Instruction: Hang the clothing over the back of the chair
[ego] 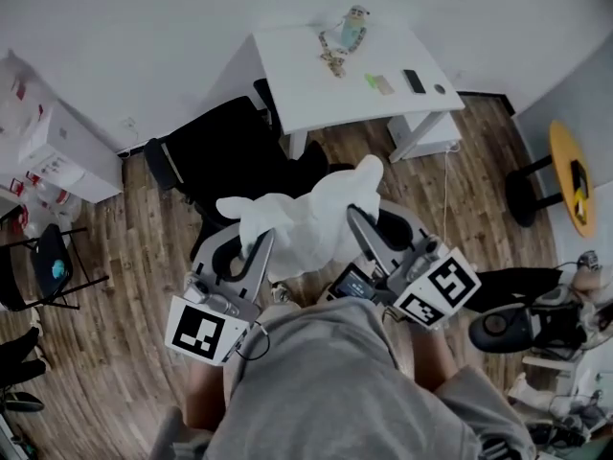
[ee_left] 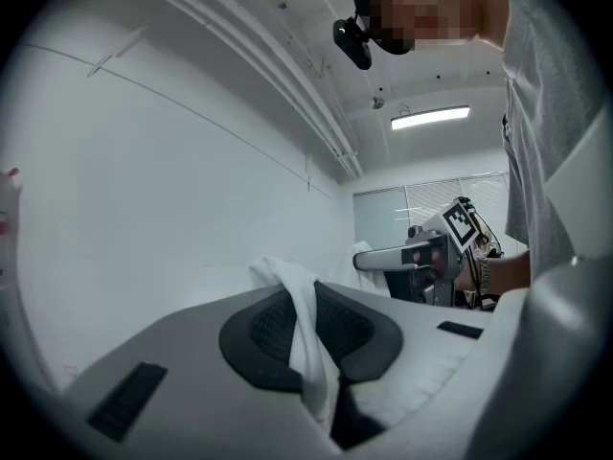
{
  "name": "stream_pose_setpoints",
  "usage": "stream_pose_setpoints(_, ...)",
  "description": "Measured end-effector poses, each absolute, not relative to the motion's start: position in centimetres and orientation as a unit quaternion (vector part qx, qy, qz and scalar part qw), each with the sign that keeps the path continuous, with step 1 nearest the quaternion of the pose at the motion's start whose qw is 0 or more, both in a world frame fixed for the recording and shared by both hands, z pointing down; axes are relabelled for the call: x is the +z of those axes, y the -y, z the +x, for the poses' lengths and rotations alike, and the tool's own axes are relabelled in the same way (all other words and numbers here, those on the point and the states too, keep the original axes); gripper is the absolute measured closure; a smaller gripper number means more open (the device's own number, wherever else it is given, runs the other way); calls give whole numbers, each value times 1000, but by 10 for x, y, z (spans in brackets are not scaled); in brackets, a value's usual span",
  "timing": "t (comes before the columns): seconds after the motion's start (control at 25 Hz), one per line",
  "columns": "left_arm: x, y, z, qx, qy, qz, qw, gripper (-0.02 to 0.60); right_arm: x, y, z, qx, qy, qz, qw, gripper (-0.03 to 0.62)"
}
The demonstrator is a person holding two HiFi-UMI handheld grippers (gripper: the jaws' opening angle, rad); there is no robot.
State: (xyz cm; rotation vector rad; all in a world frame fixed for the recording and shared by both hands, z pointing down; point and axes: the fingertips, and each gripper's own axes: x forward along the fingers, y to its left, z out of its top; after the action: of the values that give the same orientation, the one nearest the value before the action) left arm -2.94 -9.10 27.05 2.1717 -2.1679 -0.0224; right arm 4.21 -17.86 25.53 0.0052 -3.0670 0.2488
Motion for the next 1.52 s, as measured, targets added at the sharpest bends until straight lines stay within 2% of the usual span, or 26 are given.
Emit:
stream_pose_setpoints(0.8, 249, 96, -60, -13, 802, 597, 13, 528, 238, 173, -21, 66, 971, -224, 40, 548)
stream_pose_setpoints(1.52, 208, 123, -90, 45, 845, 531, -35, 528, 198, 193, -63, 26, 945, -325, -2, 548)
